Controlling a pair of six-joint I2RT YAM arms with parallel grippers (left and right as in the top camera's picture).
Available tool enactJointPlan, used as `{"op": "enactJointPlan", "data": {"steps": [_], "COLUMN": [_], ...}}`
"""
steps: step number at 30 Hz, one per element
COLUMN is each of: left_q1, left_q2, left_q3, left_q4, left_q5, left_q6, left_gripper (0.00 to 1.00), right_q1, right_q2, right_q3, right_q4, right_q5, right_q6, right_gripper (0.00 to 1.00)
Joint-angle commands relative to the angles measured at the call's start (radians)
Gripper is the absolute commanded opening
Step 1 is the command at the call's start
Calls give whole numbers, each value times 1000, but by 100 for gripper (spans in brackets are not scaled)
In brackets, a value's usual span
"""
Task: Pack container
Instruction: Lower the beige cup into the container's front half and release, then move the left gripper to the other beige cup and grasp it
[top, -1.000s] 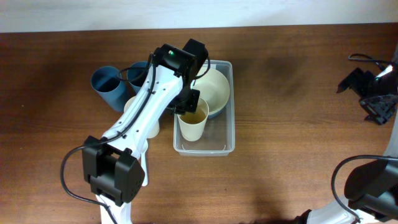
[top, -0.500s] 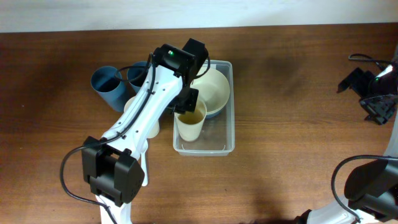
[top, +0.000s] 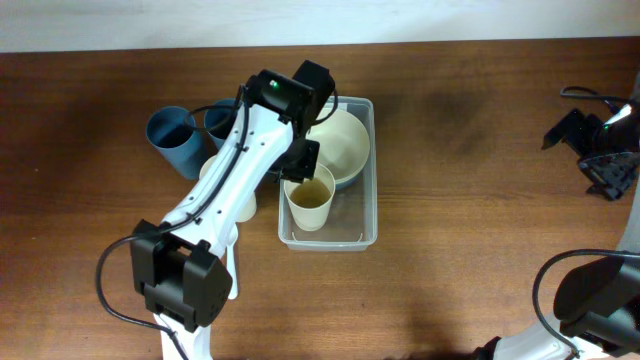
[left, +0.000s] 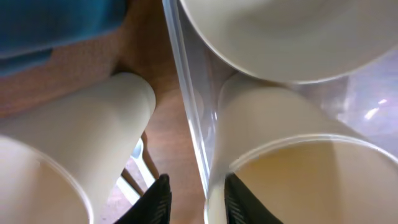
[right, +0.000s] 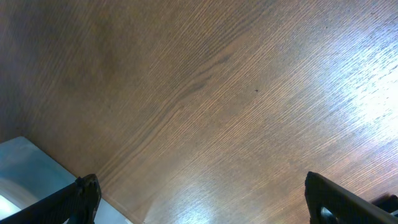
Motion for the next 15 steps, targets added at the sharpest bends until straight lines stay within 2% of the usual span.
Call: {"op": "enactJointPlan", "data": {"steps": [1, 5, 8, 10, 15], "left_q1": [5, 5, 11, 24, 87], "left_q2": [-94, -157, -210, -240, -269], "left_q3": [135, 259, 282, 274, 267], "left_q4": [-45, -108, -147, -148, -148], "left_q5": [11, -26, -92, -95, -88], "left_q6": [-10, -10, -10, -9, -9], "left_gripper": [38, 62, 75, 79, 80], "right_q1": [-3, -3, -3, -3, -3], "right_q2": [-22, -22, -22, -22, -22], "right_q3": [14, 14, 14, 14, 14], "right_q4": [0, 0, 0, 0, 0], "right_q5": [6, 6, 6, 6, 6], "right_q6": [-6, -5, -6, -6, -6], "right_gripper": [99, 99, 99, 99, 99]}}
